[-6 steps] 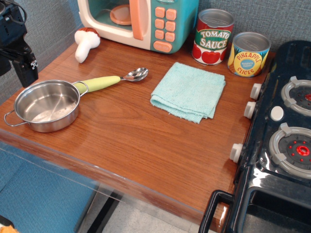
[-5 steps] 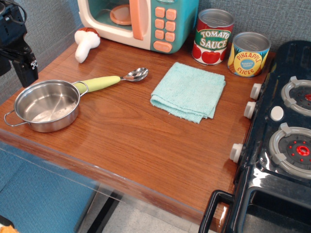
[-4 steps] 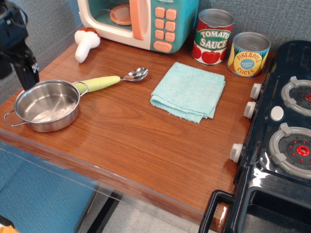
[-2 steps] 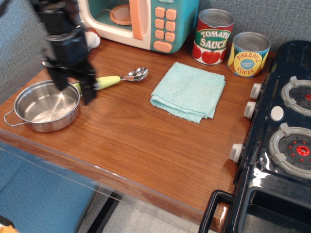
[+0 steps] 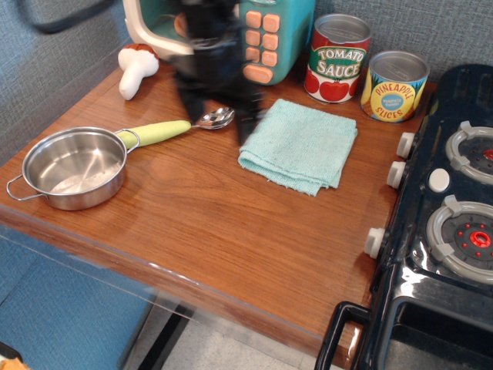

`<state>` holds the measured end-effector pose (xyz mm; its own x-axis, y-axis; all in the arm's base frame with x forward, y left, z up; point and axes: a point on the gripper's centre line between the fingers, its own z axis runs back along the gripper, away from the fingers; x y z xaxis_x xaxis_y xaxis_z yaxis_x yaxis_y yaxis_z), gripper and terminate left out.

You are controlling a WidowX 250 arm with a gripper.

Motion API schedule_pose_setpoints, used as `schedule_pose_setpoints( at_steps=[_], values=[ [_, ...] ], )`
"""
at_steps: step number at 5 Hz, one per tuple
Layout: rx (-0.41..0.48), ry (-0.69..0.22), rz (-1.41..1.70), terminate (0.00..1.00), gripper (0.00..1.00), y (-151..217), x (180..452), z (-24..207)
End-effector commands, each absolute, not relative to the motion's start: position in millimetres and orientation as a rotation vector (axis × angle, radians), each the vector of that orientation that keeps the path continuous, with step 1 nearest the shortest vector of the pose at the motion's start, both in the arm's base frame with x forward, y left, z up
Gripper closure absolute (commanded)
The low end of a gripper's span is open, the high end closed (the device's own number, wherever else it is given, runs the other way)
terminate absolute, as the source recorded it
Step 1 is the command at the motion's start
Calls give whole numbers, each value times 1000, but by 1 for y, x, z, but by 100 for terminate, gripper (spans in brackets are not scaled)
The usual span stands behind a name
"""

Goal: Slide the napkin to the front edge of the table

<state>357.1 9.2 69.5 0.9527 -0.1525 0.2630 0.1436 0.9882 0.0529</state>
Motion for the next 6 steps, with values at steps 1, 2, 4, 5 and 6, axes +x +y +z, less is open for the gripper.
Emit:
schedule_pose_setpoints(
  at_steps=[1,2,4,5,6],
  values=[
    [9,-342,-153,0,0,-30,418,85],
    [36,-290,-166,0,0,-34,427,63],
    [73,-178,-159,0,0,-20,408,12],
    [94,-125,-154,0,0,-4,368,-3],
    [105,-97,-173,0,0,4,318,-3]
  ],
)
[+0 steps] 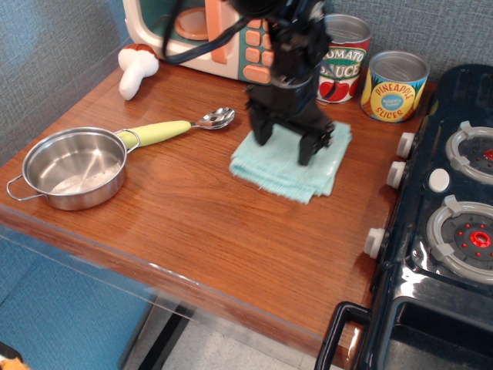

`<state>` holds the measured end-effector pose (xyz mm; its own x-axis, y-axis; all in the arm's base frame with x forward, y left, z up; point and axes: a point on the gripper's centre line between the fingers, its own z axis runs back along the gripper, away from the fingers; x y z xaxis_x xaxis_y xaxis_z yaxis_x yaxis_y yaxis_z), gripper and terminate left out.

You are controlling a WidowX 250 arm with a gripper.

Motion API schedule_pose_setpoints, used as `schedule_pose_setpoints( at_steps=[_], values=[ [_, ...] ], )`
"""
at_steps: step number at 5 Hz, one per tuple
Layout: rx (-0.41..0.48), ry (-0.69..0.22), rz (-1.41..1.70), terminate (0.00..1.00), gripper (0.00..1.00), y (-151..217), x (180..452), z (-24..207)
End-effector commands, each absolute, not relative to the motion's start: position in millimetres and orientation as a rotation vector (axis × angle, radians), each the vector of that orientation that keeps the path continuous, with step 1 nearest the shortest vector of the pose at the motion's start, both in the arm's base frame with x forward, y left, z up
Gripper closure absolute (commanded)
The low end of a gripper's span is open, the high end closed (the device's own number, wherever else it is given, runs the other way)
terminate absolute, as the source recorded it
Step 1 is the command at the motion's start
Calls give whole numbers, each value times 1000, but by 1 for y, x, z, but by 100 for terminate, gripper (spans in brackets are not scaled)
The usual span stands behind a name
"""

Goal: Slide the napkin to the front edge of the table

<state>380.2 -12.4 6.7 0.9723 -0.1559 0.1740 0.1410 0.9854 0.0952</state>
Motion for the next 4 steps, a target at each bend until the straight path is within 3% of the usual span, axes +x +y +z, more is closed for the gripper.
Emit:
schedule_pose_setpoints(
  at_steps=[1,3,4],
  values=[
    [133,-82,-206,0,0,10,272,-1],
    [108,-86,-285,0,0,14,228,7],
    [81,-104,-270,0,0,15,234,13]
  ],
)
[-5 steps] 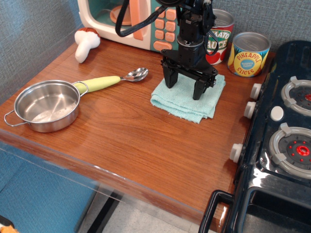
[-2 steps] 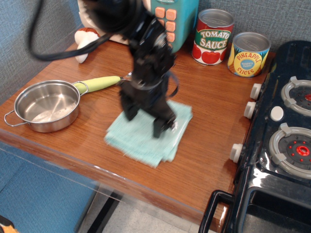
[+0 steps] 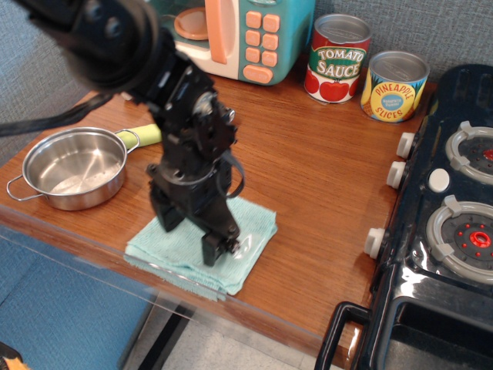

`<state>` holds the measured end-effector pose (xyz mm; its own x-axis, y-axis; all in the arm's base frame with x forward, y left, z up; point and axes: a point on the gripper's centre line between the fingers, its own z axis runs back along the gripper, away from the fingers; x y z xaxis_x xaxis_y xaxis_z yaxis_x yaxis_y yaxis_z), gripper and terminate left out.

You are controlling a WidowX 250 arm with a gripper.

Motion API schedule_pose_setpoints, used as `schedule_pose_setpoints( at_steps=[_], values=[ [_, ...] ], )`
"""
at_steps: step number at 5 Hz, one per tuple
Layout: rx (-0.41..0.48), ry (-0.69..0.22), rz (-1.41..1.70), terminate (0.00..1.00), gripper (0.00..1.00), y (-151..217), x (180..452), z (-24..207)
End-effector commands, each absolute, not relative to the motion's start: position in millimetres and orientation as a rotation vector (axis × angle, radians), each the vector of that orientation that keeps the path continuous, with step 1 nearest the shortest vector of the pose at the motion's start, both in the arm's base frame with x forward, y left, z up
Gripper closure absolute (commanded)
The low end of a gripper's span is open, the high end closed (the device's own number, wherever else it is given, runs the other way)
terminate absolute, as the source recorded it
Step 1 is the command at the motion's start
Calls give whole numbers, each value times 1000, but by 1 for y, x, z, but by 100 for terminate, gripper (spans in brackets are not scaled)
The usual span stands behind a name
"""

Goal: Slide the napkin to the front edge of the table

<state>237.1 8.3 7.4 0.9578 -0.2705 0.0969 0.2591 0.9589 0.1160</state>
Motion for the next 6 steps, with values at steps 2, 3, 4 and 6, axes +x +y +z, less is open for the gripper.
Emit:
schedule_pose_setpoints(
  at_steps=[2,3,4,6],
  values=[
    [-6,-290,-249,0,0,-4,303,68],
    [-22,-327,-246,0,0,-6,292,96],
    [-21,-306,-247,0,0,2,280,104],
    [-21,-306,-247,100,0,2,280,104]
  ],
)
